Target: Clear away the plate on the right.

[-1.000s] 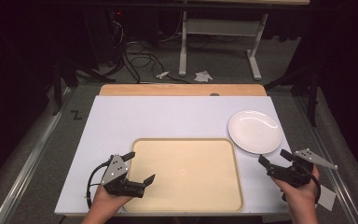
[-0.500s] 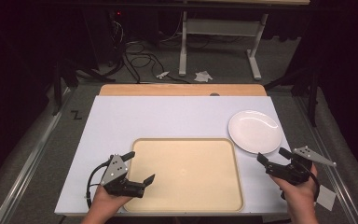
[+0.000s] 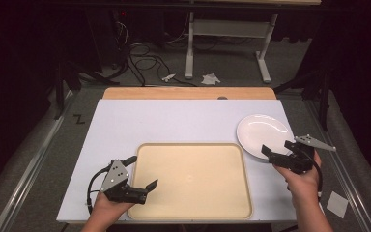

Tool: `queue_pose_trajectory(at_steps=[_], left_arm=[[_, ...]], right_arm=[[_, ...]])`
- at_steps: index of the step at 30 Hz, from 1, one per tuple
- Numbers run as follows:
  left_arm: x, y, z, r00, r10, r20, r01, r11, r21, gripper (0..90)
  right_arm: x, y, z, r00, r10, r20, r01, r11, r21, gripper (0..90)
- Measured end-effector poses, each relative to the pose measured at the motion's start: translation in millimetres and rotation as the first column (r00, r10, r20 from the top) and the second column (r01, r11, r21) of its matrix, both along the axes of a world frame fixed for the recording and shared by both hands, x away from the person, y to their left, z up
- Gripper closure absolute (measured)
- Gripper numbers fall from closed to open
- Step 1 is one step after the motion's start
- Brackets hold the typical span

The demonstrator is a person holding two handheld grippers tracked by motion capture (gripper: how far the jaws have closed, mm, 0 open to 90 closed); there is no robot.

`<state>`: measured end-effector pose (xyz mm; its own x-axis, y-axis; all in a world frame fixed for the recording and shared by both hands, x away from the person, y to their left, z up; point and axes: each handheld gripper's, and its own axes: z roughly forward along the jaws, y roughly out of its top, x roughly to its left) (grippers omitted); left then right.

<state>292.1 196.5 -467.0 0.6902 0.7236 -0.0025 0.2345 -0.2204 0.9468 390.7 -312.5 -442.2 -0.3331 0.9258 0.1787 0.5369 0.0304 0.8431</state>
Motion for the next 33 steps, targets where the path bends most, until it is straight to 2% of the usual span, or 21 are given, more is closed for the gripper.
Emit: queue_pose_trajectory(at_steps=[6, 11, 13, 16, 17, 24, 30, 33], left_arm=[[0.0, 4.3, 0.1, 0.9998, 0.018, 0.0, -0.018, 0.9996, -0.023, 0.2], [0.5, 7.3, -0.2, 0.9994, 0.035, -0.004, -0.035, 0.998, -0.052, 0.2], [1.6, 7.5, -1.3, 0.9989, 0.044, -0.016, -0.045, 0.9972, -0.059, 0.2], [0.5, 5.7, -1.1, 0.9989, 0.043, -0.017, -0.044, 0.9973, -0.058, 0.2], [0.5, 5.7, -1.1, 0.9989, 0.043, -0.017, -0.044, 0.9973, -0.058, 0.2], [0.5, 1.1, -3.2, 0.9994, 0.026, -0.023, -0.027, 0.9988, -0.04, 0.2], [1.9, 1.3, -4.2, 0.9993, 0.022, -0.03, -0.023, 0.9991, -0.036, 0.2], [1.5, 0.6, -4.3, 0.9994, 0.017, -0.03, -0.018, 0.9993, -0.032, 0.2]], right_arm=[[20.9, 5.5, -4.9, 0.9999, -0.011, -0.009, 0.011, 0.9999, -0.009, 1.4], [17.6, 3.8, -11.3, 0.9999, -0.013, 0.003, 0.013, 0.9998, 0.013, 1.5], [15.8, 1.4, -14.0, 0.9998, -0.011, -0.017, 0.011, 0.999, 0.044, 1.6], [11.4, -3.1, -15.6, 0.9997, -0.012, -0.021, 0.013, 0.9964, 0.084, 1.7], [11.4, -3.1, -15.6, 0.9997, -0.012, -0.021, 0.013, 0.9964, 0.084, 1.7], [6.3, -15.2, -18.3, 0.9987, 0.002, -0.051, 0.007, 0.9827, 0.185, 1.7], [7.1, -18.5, -21.2, 0.9973, 0.008, -0.072, 0.009, 0.9732, 0.23, 1.9], [7.3, -21.6, -23.8, 0.9955, 0.006, -0.095, 0.02, 0.9613, 0.275, 2.0]])
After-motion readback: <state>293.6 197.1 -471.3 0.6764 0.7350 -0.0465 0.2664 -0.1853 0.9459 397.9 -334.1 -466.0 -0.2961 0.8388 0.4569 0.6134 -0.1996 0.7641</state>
